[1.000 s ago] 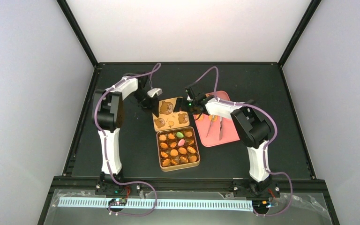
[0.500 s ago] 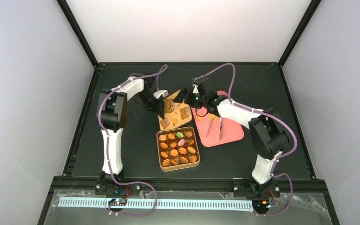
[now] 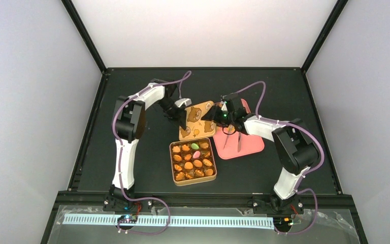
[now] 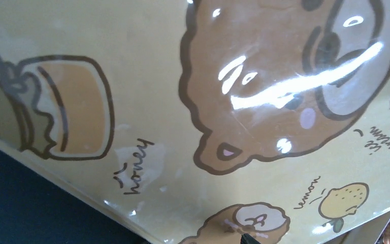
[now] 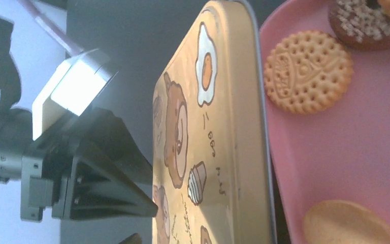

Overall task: Pack the cookies
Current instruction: Pick up the box lid from the center of the board.

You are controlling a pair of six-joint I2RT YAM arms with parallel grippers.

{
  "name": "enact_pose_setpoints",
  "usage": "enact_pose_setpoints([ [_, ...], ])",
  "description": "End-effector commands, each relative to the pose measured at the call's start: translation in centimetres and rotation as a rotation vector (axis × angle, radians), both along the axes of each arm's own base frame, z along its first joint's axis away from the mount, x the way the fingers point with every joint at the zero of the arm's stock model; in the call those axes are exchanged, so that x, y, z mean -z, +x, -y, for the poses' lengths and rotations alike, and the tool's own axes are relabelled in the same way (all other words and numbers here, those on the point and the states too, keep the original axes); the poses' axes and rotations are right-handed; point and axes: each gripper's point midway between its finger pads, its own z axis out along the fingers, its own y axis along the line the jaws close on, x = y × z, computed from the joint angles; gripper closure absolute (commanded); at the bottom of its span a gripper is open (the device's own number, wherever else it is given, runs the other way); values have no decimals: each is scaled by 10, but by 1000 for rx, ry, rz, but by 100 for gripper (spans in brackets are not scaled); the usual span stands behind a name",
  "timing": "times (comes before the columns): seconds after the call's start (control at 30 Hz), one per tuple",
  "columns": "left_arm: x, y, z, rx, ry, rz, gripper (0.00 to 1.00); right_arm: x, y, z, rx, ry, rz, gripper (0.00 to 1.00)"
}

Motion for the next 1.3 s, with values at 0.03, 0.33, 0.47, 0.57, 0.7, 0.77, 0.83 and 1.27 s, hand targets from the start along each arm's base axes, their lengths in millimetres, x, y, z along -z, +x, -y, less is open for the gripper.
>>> enact_pose_setpoints([
  [0.03,21,-1,4,34,21,-1,56,-47,7,-8,-10,121,97,60],
  [0.33,-8,5,-3,52,18,69,55,-55,8,-8,-11,126,114,90],
  [0.47,-35,12,-18,42,19,125,50,-63,12,-4,-6,135,130,99],
  [0.57,-60,19,-38,19,21,169,44,-77,15,3,-5,158,156,99],
  [0.7,-89,20,-69,-13,32,219,38,-103,11,13,-28,182,196,98],
  [0.77,-97,15,-83,-26,38,231,34,-114,4,19,-41,184,208,98],
  [0.83,-104,6,-93,-30,33,237,32,-121,-7,21,-66,194,212,98],
  [1.27,-93,-60,-98,38,-64,225,36,-109,-124,32,-233,435,88,98],
])
